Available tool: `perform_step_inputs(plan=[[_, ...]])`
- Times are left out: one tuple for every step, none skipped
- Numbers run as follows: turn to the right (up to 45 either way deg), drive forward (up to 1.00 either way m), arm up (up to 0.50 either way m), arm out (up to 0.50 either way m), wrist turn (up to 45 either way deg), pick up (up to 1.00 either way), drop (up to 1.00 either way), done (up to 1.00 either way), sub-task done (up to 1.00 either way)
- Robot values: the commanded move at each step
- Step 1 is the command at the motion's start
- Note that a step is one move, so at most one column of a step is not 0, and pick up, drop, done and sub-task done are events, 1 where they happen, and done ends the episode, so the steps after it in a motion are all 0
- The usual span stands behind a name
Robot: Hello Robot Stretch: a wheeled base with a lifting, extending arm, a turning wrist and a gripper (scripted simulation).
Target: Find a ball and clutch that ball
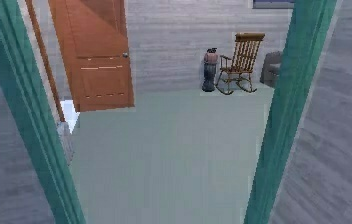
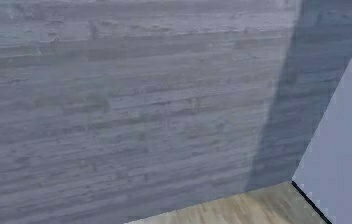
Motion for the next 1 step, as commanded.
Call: perform_step_inputs(plan=[[0.0,0.55,0.0,0.0,0.0,0.0,0.0,0.0,0.0]])
